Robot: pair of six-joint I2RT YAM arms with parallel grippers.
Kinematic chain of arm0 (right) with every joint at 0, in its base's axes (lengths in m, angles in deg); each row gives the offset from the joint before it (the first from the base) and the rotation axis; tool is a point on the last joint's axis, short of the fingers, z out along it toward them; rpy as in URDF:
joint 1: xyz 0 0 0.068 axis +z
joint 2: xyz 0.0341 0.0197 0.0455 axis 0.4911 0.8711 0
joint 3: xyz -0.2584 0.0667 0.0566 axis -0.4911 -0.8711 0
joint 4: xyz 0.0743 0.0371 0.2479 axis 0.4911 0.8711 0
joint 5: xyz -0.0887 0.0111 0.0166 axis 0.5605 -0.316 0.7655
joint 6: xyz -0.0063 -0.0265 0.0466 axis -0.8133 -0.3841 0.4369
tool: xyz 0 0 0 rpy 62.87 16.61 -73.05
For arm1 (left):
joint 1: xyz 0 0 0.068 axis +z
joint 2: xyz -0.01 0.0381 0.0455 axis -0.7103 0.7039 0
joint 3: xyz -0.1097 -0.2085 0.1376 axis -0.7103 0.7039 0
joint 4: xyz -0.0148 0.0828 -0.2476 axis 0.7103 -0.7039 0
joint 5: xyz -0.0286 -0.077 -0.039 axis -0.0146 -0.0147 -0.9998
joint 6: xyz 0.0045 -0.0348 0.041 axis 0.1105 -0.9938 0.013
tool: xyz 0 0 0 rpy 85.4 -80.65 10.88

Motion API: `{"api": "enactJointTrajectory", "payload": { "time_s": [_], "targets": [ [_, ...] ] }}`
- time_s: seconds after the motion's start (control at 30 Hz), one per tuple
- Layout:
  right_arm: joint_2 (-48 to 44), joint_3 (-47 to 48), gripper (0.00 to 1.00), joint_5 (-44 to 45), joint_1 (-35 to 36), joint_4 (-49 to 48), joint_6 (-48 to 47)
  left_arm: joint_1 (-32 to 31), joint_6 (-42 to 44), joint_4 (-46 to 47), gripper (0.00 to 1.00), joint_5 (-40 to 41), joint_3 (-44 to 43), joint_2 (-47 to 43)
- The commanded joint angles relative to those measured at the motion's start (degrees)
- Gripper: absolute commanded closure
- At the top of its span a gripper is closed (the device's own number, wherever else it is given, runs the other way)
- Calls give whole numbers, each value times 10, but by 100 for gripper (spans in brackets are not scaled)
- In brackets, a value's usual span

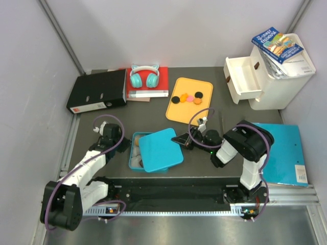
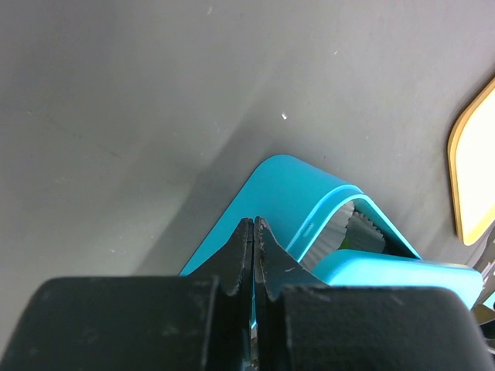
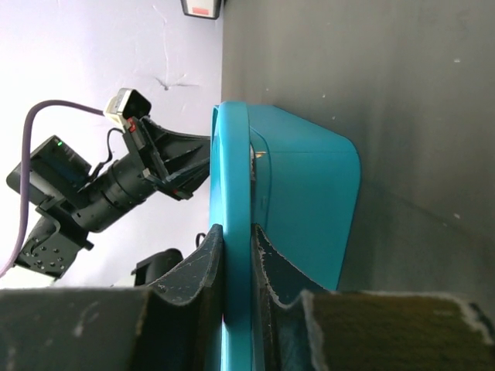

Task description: Pack the cookies

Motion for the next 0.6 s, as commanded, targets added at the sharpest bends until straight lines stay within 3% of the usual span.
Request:
{"api": "enactJointTrajectory", "payload": {
  "time_s": [0.0, 0.2, 0.47, 0.57],
  "targets": [
    [25, 13, 100, 30, 11, -137, -31, -1, -11, 30, 100, -9, 6, 3],
    [32, 18, 98, 25, 14, -137, -21, 0, -13, 33, 100, -9, 5, 5],
    [13, 11, 45, 29, 14, -136, -20, -1, -14, 29, 100, -9, 4, 4],
    [6, 6, 38, 30, 14, -136, -21, 0, -14, 29, 100, -8, 4, 2]
  ]
}}
